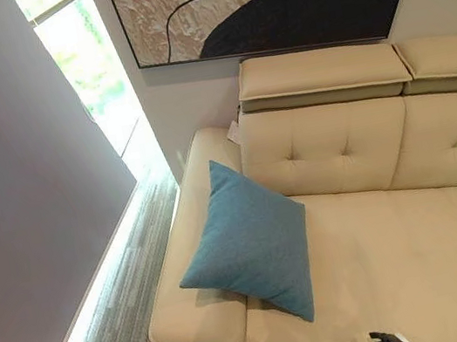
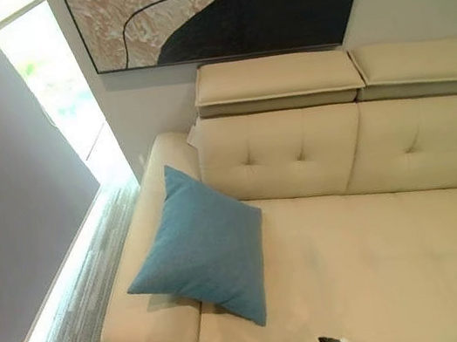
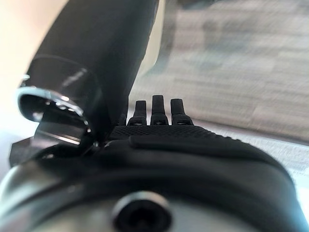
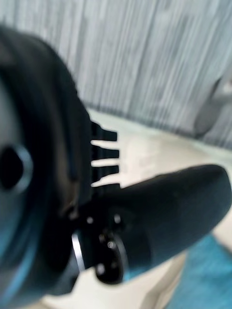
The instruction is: Pick up all the scattered cushions and arrange them neatly on the sofa.
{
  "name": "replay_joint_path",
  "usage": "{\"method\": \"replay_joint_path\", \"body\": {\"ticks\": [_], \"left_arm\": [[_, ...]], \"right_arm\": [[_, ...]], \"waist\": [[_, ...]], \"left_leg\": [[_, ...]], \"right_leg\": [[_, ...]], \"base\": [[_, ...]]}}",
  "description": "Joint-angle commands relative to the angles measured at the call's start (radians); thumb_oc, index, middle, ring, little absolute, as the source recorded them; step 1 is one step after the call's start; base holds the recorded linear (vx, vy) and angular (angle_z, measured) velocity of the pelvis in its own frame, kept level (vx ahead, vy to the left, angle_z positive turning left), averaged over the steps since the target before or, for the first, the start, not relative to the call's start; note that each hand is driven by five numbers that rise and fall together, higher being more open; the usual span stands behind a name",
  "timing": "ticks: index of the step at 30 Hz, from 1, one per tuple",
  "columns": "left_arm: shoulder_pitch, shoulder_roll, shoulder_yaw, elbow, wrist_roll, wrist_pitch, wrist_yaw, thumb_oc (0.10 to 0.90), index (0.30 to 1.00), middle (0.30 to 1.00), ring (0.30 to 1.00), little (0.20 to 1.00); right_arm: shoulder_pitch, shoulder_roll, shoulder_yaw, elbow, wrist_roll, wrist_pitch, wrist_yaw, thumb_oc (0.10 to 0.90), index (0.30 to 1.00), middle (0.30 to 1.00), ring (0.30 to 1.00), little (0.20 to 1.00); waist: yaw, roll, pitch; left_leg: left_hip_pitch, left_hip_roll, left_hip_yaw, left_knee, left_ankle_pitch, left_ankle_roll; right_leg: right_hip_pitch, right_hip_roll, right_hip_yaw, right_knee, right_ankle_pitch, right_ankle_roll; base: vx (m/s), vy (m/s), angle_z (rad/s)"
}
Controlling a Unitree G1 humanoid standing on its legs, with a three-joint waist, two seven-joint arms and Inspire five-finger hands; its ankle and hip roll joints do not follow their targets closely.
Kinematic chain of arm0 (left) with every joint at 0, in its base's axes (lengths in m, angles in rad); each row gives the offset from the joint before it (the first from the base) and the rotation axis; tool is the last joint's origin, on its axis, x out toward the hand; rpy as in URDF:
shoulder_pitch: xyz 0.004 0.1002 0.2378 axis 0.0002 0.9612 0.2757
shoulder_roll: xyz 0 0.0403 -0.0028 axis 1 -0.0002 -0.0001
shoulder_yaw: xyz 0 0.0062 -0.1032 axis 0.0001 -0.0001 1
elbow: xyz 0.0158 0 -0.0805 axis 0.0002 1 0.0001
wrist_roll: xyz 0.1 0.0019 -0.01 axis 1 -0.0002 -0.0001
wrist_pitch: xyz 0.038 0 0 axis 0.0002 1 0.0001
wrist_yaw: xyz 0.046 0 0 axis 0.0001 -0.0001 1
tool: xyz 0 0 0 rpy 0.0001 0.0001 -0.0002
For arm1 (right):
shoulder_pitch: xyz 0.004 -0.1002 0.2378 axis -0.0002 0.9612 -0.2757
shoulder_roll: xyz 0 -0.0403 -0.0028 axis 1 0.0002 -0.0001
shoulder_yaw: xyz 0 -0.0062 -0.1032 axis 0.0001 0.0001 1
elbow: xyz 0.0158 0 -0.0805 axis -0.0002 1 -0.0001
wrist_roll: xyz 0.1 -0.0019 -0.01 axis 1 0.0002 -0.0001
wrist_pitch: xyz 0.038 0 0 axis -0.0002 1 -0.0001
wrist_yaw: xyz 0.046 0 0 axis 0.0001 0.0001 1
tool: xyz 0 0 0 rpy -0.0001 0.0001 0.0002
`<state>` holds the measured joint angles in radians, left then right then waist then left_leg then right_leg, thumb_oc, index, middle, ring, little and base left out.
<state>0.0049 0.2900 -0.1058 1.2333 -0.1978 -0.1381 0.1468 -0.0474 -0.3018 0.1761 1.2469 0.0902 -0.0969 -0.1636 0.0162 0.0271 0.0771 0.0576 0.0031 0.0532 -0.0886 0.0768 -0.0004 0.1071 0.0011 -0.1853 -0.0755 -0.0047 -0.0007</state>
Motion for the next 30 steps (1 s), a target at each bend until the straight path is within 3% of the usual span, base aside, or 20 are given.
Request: {"method": "replay_joint_path", "body": {"ticks": [1,3,4,6,7,8,12,20,22,26,30], "left_arm": [[-0.040,0.093,0.051,-0.144,-0.052,-0.088,0.053,0.800,0.900,0.900,0.900,0.900],[-0.025,0.108,0.067,-0.227,-0.070,-0.099,0.059,0.800,0.900,0.900,0.900,0.900],[0.015,0.116,0.099,-0.390,-0.106,-0.119,0.067,0.800,0.900,0.900,0.900,0.900],[0.052,0.120,0.138,-0.563,-0.117,-0.133,0.092,0.800,0.900,0.900,0.900,0.900],[0.053,0.120,0.138,-0.564,-0.117,-0.133,0.092,0.800,0.900,0.900,0.900,0.900],[0.075,0.115,0.173,-0.703,-0.105,-0.147,0.119,0.800,0.900,0.900,0.900,0.900],[0.043,0.117,0.203,-0.876,-0.083,-0.174,0.175,0.800,0.900,0.900,0.900,0.900],[-0.119,0.139,0.155,-0.953,-0.017,-0.178,0.268,0.800,0.900,0.900,0.900,0.900],[-0.257,0.152,0.071,-0.945,-0.014,-0.174,0.295,0.800,0.900,0.900,0.900,0.900],[-0.385,0.174,-0.017,-0.899,0.059,-0.139,0.324,0.800,0.900,0.900,0.900,0.900],[-0.492,0.164,-0.092,-0.816,0.047,-0.127,0.324,0.800,0.900,0.900,0.900,0.900]], "right_arm": [[-0.041,-0.089,-0.021,-0.058,0.032,-0.049,-0.060,0.800,0.900,0.900,0.900,0.900],[-0.039,-0.104,-0.033,-0.090,0.033,-0.052,-0.066,0.800,0.900,0.900,0.900,0.900],[-0.033,-0.124,-0.051,-0.158,0.032,-0.058,-0.073,0.800,0.900,0.900,0.900,0.900],[-0.029,-0.142,-0.071,-0.227,0.029,-0.059,-0.084,0.800,0.900,0.900,0.900,0.900],[-0.029,-0.142,-0.070,-0.227,0.029,-0.058,-0.084,0.800,0.900,0.900,0.900,0.900],[-0.027,-0.159,-0.097,-0.302,0.026,-0.063,-0.096,0.800,0.900,0.900,0.900,0.900],[-0.052,-0.182,-0.109,-0.373,0.021,-0.066,-0.124,0.800,0.900,0.900,0.900,0.900],[-0.112,-0.187,-0.072,-0.424,0.016,-0.068,-0.160,0.800,0.900,0.900,0.900,0.900],[-0.147,-0.174,-0.025,-0.439,0.013,-0.066,-0.166,0.800,0.900,0.900,0.900,0.900],[-0.180,-0.155,0.018,-0.458,0.012,-0.065,-0.172,0.800,0.900,0.900,0.900,0.900],[-0.210,-0.143,0.051,-0.483,0.016,-0.063,-0.174,0.800,0.900,0.900,0.900,0.900]], "waist": [[0.012,-0.061,0.005],[0.013,-0.059,0.007],[0.014,-0.055,0.010],[0.016,-0.051,0.012],[0.016,-0.051,0.012],[0.017,-0.046,0.013],[0.018,-0.034,0.014],[0.005,-0.011,0.024],[-0.013,-0.003,0.034],[-0.036,0.000,0.053],[-0.060,0.000,0.060]], "left_leg": [[0.015,-0.010,0.002,0.003,-0.091,-0.016],[0.016,-0.010,0.000,0.002,-0.091,-0.015],[0.012,-0.011,0.002,0.001,-0.091,-0.015],[0.010,-0.012,0.002,0.001,-0.092,-0.014],[0.010,-0.012,0.002,0.001,-0.092,-0.014],[0.005,-0.013,0.001,0.001,-0.093,-0.015],[-0.013,-0.014,-0.004,0.001,-0.090,-0.020],[-0.056,-0.015,-0.007,0.001,-0.078,-0.029],[-0.085,-0.013,-0.004,0.001,-0.073,-0.032],[-0.137,-0.010,0.003,0.001,-0.063,-0.032],[-0.200,-0.008,0.016,0.001,-0.051,-0.029]], "right_leg": [[-0.014,-0.055,0.006,0.024,-0.038,0.082],[-0.014,-0.055,0.006,0.022,-0.038,0.083],[-0.015,-0.057,0.003,0.016,-0.037,0.084],[-0.014,-0.058,0.001,0.008,-0.035,0.087],[-0.014,-0.058,0.001,0.008,-0.035,0.087],[-0.013,-0.061,-0.004,-0.003,-0.032,0.089],[-0.022,-0.064,-0.014,-0.012,-0.031,0.092],[-0.058,-0.065,-0.027,-0.012,-0.031,0.091],[-0.089,-0.063,-0.029,-0.012,-0.026,0.092],[-0.148,-0.061,-0.015,-0.012,-0.011,0.093],[-0.225,-0.058,0.007,-0.009,0.011,0.093]], "base": [[0.00,-0.011,0.04],[0.00,0.000,0.00],[0.00,0.000,0.00],[0.00,0.000,0.00],[0.00,0.000,0.00],[0.00,0.000,0.00],[0.00,-0.003,0.01],[-0.02,0.003,0.06],[-0.01,0.009,0.06],[-0.06,0.021,-0.05],[-0.05,0.030,-0.21]]}}
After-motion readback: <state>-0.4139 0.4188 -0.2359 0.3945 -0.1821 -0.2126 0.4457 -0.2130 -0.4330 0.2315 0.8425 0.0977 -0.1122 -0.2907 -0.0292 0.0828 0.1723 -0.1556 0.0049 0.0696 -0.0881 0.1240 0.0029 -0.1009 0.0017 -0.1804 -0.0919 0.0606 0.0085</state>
